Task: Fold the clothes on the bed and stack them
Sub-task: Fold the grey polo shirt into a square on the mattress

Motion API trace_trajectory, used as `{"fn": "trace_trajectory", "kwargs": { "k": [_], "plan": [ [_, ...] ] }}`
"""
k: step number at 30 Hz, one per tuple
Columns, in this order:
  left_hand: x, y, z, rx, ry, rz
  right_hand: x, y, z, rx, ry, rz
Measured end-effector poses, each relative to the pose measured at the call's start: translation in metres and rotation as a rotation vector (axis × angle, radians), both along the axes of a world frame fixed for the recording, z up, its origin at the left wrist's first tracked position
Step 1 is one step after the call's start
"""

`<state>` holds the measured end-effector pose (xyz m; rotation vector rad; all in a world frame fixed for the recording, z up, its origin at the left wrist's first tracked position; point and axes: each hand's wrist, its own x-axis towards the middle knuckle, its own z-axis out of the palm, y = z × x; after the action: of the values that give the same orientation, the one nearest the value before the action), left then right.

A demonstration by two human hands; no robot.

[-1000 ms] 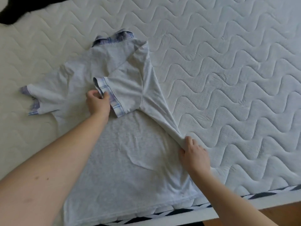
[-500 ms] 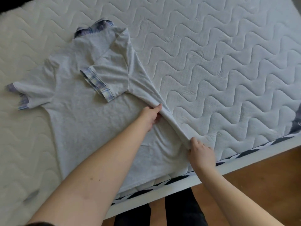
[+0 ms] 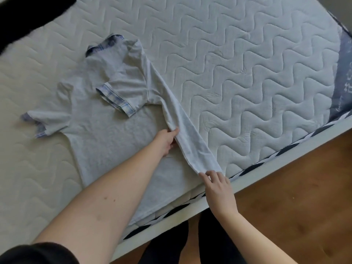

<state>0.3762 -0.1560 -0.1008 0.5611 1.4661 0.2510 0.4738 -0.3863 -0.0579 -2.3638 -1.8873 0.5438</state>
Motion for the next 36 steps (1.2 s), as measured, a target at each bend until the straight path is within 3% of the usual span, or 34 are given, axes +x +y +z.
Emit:
{"fn": "trace_trajectory", "kwargs": {
  "k": [2,5,8,10,14,17,20,26,32,36],
  "plan": [
    [-0.002,-0.014,-0.007,0.011,0.011,-0.019,0.000,-0.003,-0.009,0.048,-0.032,-0.057],
    [-0.004,-0.034,-0.013,0.008,-0.005,-0.022,0.018,-0.004,-0.026,-0.057,-0.034,-0.172],
    [0.001,-0.058,-0.016,-0.006,-0.040,-0.076,0.041,-0.005,-0.040,-0.222,0.090,-0.259],
    [0.007,-0.072,-0.016,0.024,-0.026,-0.084,0.051,-0.002,-0.043,-0.202,0.170,-0.274],
    [0.009,-0.081,-0.016,0.164,0.150,-0.056,0.053,0.008,-0.042,-0.156,0.327,-0.255],
    [0.002,-0.081,-0.016,0.271,0.284,0.010,0.047,0.011,-0.040,-0.140,0.474,-0.406],
    [-0.002,-0.088,-0.015,0.078,0.186,0.127,0.042,0.013,-0.038,-0.165,0.553,-0.533],
    [-0.009,-0.130,-0.014,-0.111,-0.009,-0.163,0.047,0.001,-0.046,-0.174,0.665,-0.635],
    [0.002,-0.158,-0.010,-0.092,-0.005,-0.275,0.048,-0.013,-0.045,-0.169,0.808,-0.538],
    [0.004,-0.159,-0.007,0.123,0.096,-0.237,0.048,-0.019,-0.046,-0.155,0.836,-0.541]
  ]
}}
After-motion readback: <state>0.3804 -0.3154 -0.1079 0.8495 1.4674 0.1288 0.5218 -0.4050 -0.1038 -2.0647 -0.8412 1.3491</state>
